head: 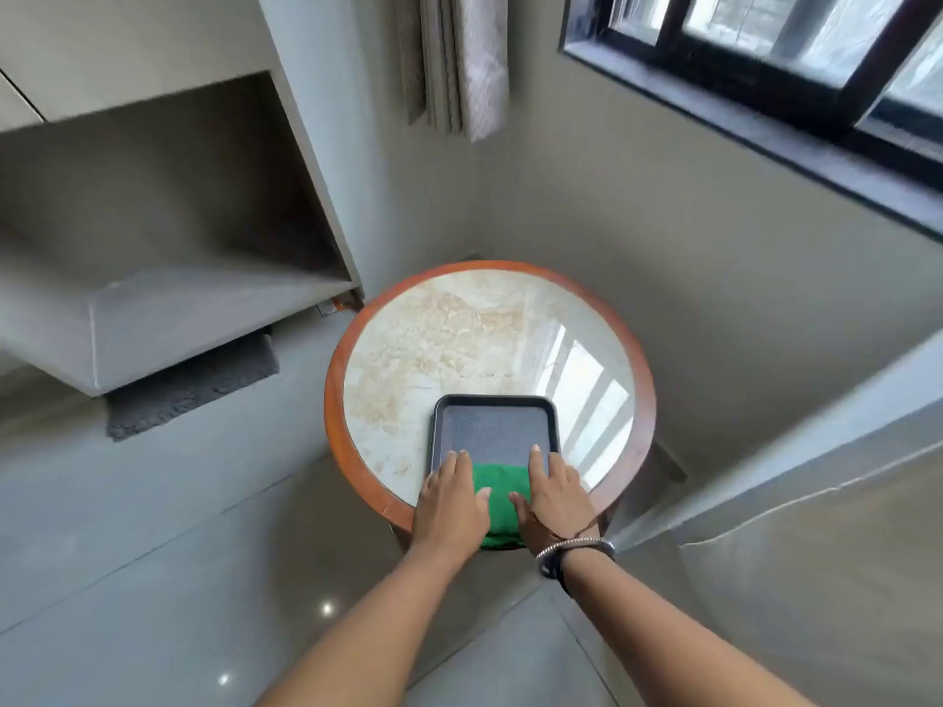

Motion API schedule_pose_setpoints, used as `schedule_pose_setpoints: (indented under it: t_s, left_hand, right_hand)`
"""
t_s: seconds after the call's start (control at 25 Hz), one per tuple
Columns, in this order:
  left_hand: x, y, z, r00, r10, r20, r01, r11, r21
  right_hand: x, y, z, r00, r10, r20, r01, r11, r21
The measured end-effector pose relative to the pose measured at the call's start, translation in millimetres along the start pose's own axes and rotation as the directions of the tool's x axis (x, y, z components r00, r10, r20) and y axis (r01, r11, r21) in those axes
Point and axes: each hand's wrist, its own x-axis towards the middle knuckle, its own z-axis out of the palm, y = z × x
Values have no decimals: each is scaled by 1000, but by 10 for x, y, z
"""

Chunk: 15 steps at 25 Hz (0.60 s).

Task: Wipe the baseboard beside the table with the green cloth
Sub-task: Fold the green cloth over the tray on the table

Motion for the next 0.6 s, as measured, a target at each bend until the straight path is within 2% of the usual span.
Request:
schedule_pose_setpoints:
  t_s: [0.08, 0.2, 0.32, 0.44, 0.48, 0.6]
  left_hand:
    - [191, -69, 207, 992, -124, -21, 121, 984, -128]
    - [445, -139, 465, 962, -271, -44, 246, 924, -293]
    - [533, -166, 564, 906, -423, 16, 392, 824, -410]
    - [625, -211, 620, 858, -499, 120, 484, 710, -512]
    - [634, -197, 612, 853, -494, 169, 498, 670, -551]
    - [648, -234, 616, 848, -453, 275, 508, 545, -667]
  right_hand:
    - [186, -37, 189, 985, 104, 136, -117, 989, 93]
    - [399, -35, 380, 941, 271, 202, -297, 948, 112]
    - [458, 26, 456, 871, 409, 273, -469, 858, 210]
    - [532, 45, 475, 826, 460, 326, -551, 782, 292]
    - [539, 29, 478, 807, 479, 344, -583, 740, 335]
    - [558, 11, 418, 734, 531, 423, -676, 507, 536]
